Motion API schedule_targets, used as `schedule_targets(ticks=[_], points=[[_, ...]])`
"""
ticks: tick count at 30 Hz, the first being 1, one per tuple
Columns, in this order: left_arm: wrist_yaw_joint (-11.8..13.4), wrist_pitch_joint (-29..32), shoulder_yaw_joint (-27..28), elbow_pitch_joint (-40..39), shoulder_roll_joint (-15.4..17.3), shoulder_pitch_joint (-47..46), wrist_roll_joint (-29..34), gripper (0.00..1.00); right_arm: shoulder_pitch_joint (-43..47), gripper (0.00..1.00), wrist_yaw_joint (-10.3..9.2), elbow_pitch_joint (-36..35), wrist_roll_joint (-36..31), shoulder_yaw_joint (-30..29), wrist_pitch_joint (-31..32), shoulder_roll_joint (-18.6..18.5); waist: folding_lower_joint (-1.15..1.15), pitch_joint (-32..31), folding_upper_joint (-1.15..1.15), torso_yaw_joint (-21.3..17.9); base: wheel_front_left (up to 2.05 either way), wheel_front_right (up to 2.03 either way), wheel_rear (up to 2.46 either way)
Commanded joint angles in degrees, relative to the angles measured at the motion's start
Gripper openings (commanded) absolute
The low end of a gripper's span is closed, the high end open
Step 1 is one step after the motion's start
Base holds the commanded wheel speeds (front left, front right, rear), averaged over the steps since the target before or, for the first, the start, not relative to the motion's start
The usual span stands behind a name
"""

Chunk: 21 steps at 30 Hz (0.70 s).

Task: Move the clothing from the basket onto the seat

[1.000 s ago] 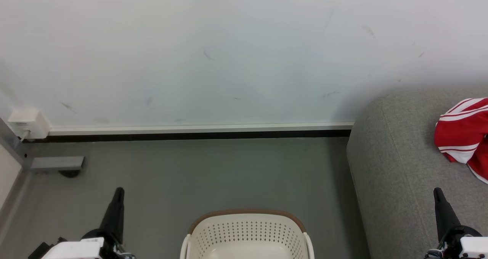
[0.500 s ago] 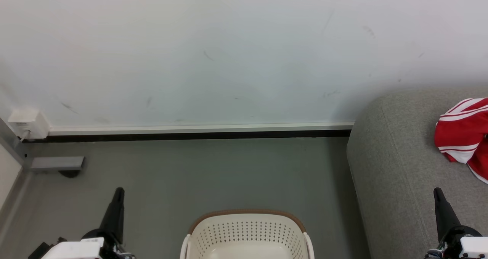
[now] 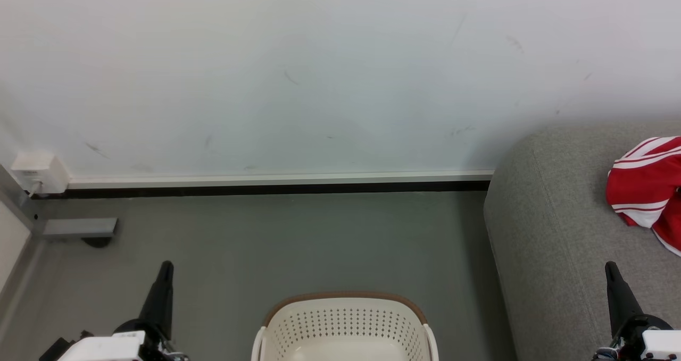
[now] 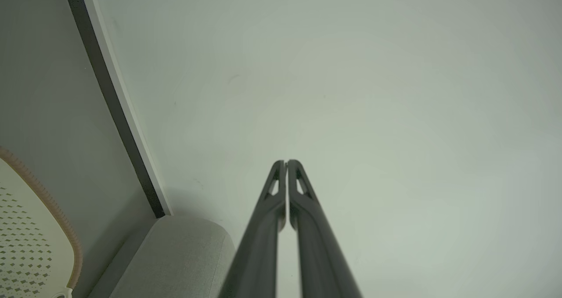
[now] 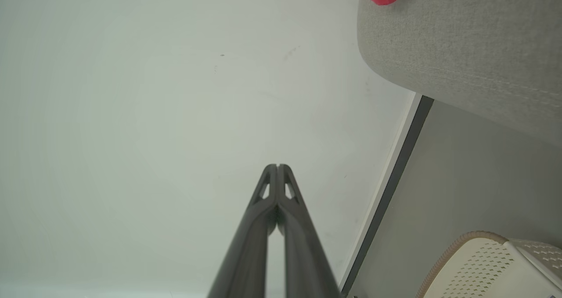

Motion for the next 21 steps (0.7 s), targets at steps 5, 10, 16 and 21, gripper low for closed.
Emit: schedule_targets(ticks=[5,10,16,21], points=[[-0.4,0.2,0.1,-0.2,0.4,-0.4,-0.8,0.0,-0.7,0.0,0.03,-0.3,0.0,-0.3,0.2,0.1,0.0,0.0,0.0,0.0,0.0,0.0,0.0],[-0.4,0.2,0.1,-0.2,0.4,-0.4,-0.8,0.0,-0.7,0.0,0.04,-0.3,0.0,-0.3,0.2,0.1,0.0,0.0,0.0,0.0,0.0,0.0,0.0],[-0.4,0.2,0.1,-0.2,0.4,-0.4,-0.8,0.0,-0.7,0.0,0.04,-0.3,0.0,-0.3,0.2,0.1,0.0,0.0,0.0,0.0,0.0,0.0,0.0],[-0.4,0.2,0.1,-0.2,0.4,-0.4,-0.8,0.0,-0.7,0.0,0.04,-0.3,0.0,-0.3,0.2,0.1,0.0,0.0,0.0,0.0,0.0,0.0,0.0]])
